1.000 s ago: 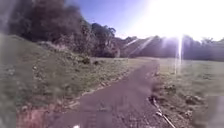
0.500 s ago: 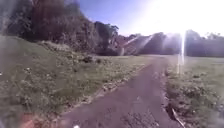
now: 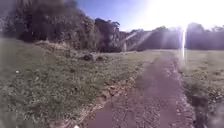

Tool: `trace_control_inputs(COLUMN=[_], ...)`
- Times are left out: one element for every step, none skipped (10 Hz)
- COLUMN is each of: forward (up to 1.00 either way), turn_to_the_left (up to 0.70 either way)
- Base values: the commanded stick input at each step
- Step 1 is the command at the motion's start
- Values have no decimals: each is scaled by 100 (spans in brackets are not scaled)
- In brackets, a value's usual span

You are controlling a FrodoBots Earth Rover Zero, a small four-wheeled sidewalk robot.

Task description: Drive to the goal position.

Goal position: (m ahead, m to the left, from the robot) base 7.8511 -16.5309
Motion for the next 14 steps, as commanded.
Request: trace_control_inputs(forward=[100, 100, 100, 100, 100, 100, 100, 100, 100, 100, 100, 100, 100, 100], turn_to_the_left=[-40, -40, -40, -40, -40, -40, -40, -40, -40, -40, -40, -40, -40, 0])
